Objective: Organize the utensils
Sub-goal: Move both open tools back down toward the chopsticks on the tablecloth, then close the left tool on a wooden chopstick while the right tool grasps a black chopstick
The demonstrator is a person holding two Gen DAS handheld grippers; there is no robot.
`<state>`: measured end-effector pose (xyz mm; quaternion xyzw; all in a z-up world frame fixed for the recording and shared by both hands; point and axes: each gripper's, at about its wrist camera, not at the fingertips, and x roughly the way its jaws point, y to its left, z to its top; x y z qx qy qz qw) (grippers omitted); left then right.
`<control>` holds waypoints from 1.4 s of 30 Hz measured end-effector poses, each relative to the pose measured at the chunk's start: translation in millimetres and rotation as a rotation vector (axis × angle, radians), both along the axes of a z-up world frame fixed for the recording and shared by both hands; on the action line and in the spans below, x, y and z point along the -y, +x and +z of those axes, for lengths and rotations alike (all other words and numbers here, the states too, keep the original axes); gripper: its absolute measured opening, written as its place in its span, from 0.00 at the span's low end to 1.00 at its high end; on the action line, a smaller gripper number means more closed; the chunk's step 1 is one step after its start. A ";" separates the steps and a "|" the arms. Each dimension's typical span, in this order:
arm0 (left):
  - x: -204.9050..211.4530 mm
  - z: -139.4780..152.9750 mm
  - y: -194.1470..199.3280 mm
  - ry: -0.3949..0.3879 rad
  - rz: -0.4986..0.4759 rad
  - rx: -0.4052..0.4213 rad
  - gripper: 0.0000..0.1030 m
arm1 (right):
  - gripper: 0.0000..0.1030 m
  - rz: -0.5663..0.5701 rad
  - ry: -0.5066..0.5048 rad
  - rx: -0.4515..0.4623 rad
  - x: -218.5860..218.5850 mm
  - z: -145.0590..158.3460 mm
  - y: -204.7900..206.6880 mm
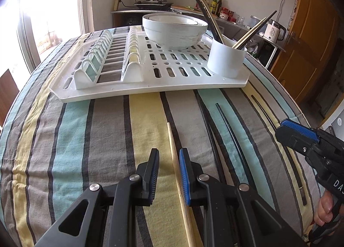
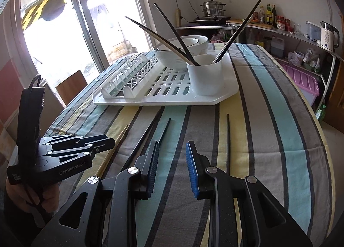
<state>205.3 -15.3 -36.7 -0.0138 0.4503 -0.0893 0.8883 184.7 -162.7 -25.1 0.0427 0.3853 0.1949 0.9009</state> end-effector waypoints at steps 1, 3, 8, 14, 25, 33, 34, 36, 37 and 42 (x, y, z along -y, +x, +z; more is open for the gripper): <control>1.2 0.5 2.3 0.010 -0.003 0.010 0.18 | 0.26 0.003 -0.004 -0.007 -3.2 -2.4 3.4; 4.2 -0.4 6.4 0.035 -0.007 0.018 0.18 | 0.26 0.005 -0.015 -0.023 -9.1 -6.9 10.6; 5.8 -2.9 5.6 0.102 -0.016 0.052 0.10 | 0.26 0.019 -0.046 -0.059 -25.7 -17.2 24.6; -9.6 -2.3 3.8 0.096 0.022 0.053 0.09 | 0.26 0.043 -0.093 -0.090 -40.6 -28.0 30.8; -7.5 -2.4 2.8 0.123 0.031 0.038 0.09 | 0.13 0.055 -0.237 -0.071 -62.1 -28.8 33.5; -5.7 -2.4 3.5 0.130 0.025 0.049 0.08 | 0.06 0.059 -0.198 -0.083 -58.3 -28.5 35.1; -5.7 -2.4 4.5 0.124 0.021 0.047 0.07 | 0.05 0.062 -0.182 -0.084 -56.6 -27.6 34.9; -6.2 -1.5 6.4 0.097 0.011 0.037 0.05 | 0.05 0.062 -0.160 -0.076 -53.0 -24.5 33.3; -6.2 -0.2 6.7 0.088 0.006 0.036 0.05 | 0.05 0.063 -0.152 -0.068 -51.6 -22.2 32.3; -5.8 17.9 3.4 0.063 -0.003 0.081 0.05 | 0.05 0.060 -0.109 -0.029 -42.5 -6.0 28.9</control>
